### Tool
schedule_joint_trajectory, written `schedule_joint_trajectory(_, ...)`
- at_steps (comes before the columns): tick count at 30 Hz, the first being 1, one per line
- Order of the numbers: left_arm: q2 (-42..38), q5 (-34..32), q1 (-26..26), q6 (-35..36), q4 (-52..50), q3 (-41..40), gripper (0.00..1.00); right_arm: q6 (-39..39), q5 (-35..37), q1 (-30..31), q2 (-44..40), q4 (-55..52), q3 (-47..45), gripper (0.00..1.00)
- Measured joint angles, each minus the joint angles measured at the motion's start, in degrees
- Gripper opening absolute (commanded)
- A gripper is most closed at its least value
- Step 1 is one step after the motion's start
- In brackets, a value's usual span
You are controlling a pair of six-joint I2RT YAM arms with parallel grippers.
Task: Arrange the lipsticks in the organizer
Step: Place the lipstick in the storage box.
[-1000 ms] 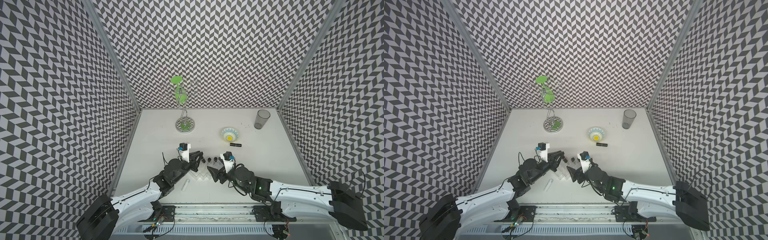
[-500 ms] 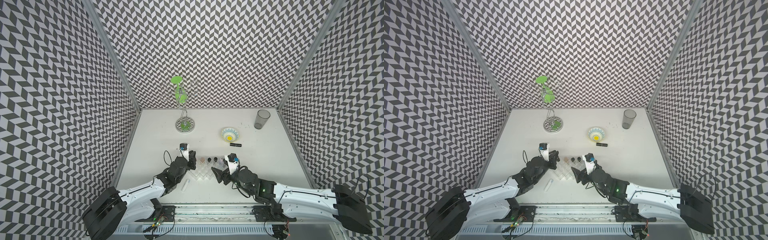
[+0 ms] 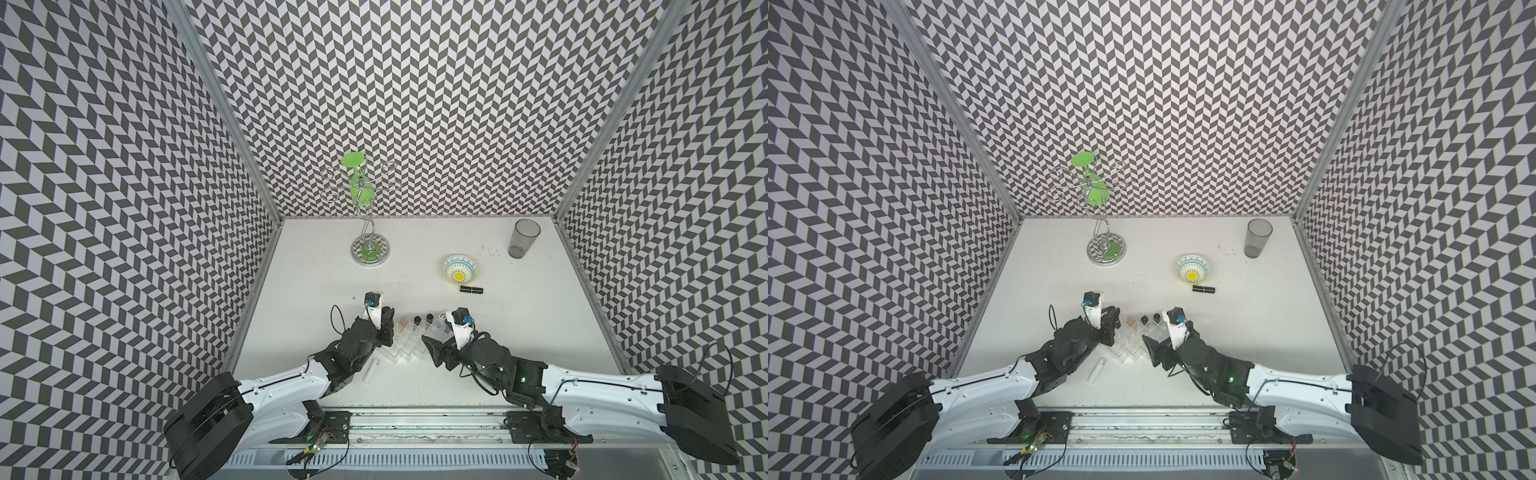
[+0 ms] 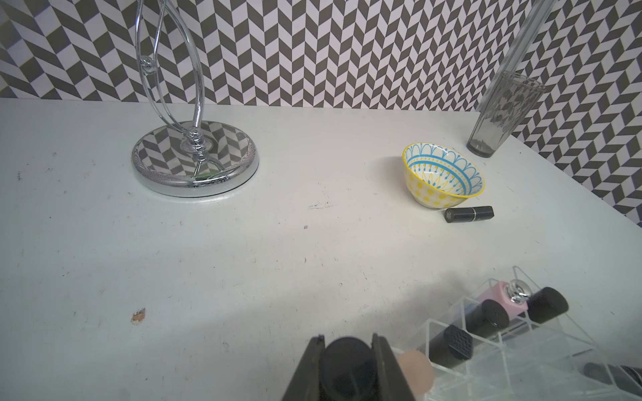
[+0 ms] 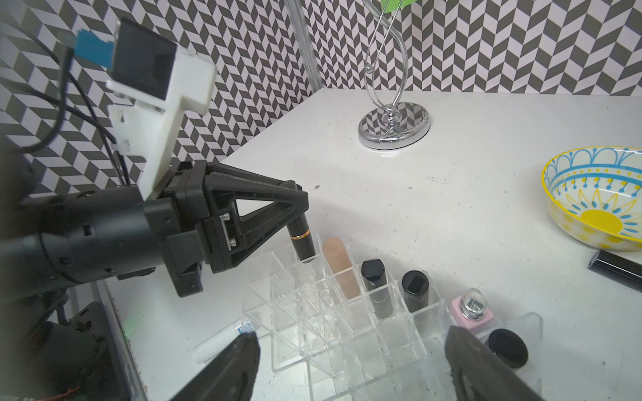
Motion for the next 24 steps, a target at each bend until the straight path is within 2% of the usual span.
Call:
schedule_joint_trajectory(7, 4.63, -0.57, -0.9, 2.54, 1.84, -0.15, 0.0, 0.04, 0.0, -0.02, 0.39, 0.02, 0.0, 0.88)
schedule_joint_trajectory(12, 6.05, -1.03, -1.05, 3.34, 3.45, -0.39, 0.06, 0.07, 0.0, -0.13, 0.74, 0.04, 0.0, 0.88)
schedule_joint_trajectory(15, 6.14, -1.25, -1.36, 3.32, 4.74, -1.22, 0.17, 0.26, -0.02, -0.35, 0.98, 0.48, 0.0, 0.88)
schedule_joint_trajectory(18, 5.99, -1.36, -1.51, 3.28, 6.1, -2.27, 0.2, 0.39, -0.04, -0.39, 1.99, 0.48, 0.0, 0.88)
schedule_joint_trajectory(24, 5.99, -1.33, -1.64, 2.93, 6.67, -2.69, 0.47, 0.9, -0.5, -0.5, 3.78, 0.44, 0.0, 0.88)
